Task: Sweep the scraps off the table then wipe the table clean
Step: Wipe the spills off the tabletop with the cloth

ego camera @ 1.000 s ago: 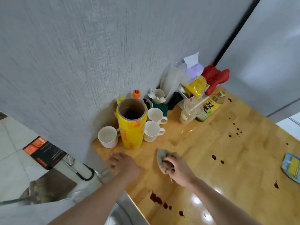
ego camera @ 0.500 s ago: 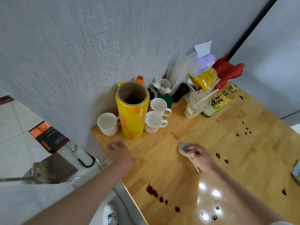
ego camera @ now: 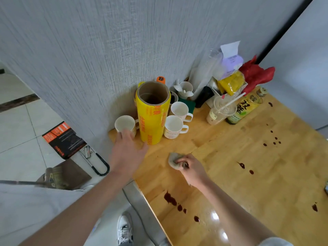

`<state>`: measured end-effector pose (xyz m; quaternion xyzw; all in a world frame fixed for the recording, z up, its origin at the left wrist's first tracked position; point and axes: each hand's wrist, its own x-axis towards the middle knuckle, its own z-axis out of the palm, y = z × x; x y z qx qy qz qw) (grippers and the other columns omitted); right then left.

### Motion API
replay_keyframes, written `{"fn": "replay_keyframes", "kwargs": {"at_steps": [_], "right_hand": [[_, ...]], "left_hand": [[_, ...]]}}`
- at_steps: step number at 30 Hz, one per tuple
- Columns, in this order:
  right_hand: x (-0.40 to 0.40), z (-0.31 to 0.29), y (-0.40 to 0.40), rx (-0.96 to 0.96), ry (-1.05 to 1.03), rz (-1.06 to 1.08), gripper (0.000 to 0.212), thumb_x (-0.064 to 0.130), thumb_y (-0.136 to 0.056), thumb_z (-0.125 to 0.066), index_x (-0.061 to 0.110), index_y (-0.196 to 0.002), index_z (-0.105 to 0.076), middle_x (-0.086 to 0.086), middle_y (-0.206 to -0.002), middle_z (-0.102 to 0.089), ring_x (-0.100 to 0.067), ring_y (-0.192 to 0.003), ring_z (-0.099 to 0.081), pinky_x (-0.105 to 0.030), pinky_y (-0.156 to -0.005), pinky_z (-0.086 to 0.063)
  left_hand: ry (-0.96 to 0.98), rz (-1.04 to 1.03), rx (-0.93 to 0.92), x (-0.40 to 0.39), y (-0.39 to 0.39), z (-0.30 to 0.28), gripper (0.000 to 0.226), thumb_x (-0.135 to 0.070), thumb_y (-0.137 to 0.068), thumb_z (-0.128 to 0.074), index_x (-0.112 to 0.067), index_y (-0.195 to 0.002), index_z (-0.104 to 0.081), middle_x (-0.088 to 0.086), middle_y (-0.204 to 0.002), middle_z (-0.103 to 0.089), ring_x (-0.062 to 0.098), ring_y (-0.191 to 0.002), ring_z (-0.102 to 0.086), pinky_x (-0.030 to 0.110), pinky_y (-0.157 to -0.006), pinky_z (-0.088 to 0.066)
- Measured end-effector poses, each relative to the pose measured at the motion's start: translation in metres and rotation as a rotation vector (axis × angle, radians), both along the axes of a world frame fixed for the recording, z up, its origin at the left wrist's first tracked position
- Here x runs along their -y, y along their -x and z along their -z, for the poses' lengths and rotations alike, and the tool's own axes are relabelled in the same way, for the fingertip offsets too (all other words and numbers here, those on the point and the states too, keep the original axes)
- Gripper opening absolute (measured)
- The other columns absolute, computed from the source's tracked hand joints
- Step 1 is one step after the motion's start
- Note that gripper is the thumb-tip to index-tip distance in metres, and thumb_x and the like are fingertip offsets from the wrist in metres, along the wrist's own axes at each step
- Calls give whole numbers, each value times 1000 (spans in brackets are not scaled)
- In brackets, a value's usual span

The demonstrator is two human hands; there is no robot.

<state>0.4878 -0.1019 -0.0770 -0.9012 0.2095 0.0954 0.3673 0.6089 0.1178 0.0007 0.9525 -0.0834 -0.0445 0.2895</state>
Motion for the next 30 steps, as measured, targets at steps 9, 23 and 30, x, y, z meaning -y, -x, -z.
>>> {"fn": "replay_keyframes", "kwargs": {"at_steps": [9, 23, 30], "right_hand": [[-37, 7, -17, 49, -8, 55, 26, 23, -100, -52, 25, -122, -66, 8, -116, -47, -8, -84, -58, -10, -58, -45], [-57, 21, -53, 100, 112, -114, 46, 15, -97, -54, 23, -142, -53, 2, -134, -45, -19, -109, -59, -29, -84, -51], [-80, 12, -83, 141, 102, -263, 43, 12, -92, -55, 26, -132, -62, 4, -135, -49, -18, -118, -52, -34, -94, -50]], "left_hand": [[466, 255, -169, 18, -74, -66, 120, -67, -41, -89, -47, -141, -25, -43, -120, -46, -22, -108, -48, 21, -93, -50], [573, 332, -71, -9, -98, -110, 109, -62, -49, -90, -31, -143, -44, -18, -129, -62, -10, -115, -58, 10, -88, -50], [555, 360, -66, -8, -107, -127, 106, -62, -51, -88, -30, -142, -46, -20, -125, -62, -15, -109, -57, 1, -76, -47]]}}
